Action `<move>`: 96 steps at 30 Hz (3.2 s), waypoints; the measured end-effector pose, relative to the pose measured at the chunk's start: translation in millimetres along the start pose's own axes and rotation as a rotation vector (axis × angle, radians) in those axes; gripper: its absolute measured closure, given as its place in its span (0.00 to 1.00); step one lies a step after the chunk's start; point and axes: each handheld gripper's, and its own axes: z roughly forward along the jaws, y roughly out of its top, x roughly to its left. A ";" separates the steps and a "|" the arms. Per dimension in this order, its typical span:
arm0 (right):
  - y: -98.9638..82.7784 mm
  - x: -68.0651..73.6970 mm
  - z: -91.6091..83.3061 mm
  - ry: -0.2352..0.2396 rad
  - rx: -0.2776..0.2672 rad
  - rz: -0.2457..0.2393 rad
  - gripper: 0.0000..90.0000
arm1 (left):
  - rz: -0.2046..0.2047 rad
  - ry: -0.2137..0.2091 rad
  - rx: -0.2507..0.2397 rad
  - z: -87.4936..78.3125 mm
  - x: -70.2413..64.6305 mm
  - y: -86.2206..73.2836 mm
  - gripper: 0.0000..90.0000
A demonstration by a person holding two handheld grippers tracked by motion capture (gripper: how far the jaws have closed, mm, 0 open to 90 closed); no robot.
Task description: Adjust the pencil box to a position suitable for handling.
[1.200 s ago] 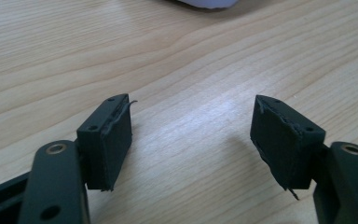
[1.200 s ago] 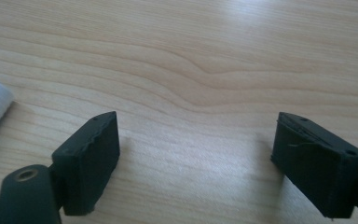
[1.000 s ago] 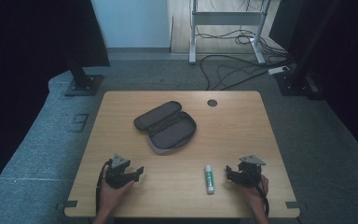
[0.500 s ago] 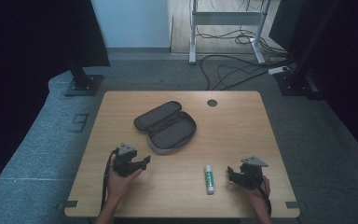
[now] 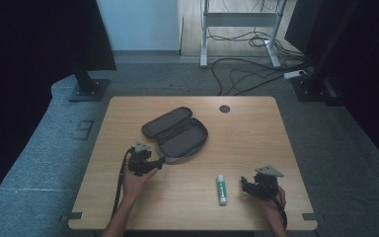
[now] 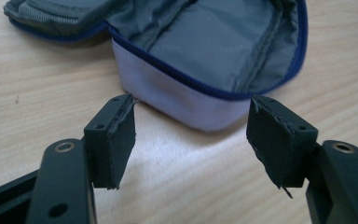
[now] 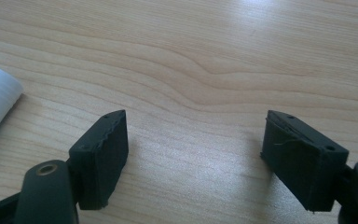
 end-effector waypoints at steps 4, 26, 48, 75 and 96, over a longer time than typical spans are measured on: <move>0.0 0.0 0.0 0.000 0.000 0.000 0.24 | -0.009 0.004 0.008 7.8 3.1 6.6 0.37; 3.9 -0.6 3.3 -0.009 -0.004 0.017 0.29 | -0.029 0.027 0.053 41.0 8.8 23.0 0.47; 91.5 30.6 37.5 0.131 -0.082 0.004 0.41 | -0.057 0.030 0.058 46.2 10.9 21.7 0.51; 129.5 63.1 86.4 0.189 -0.078 -0.041 0.45 | -0.061 0.051 0.075 49.9 12.1 20.1 0.48; 148.6 72.6 110.8 0.211 -0.064 -0.035 0.48 | -0.073 0.048 0.074 50.7 13.0 18.5 0.48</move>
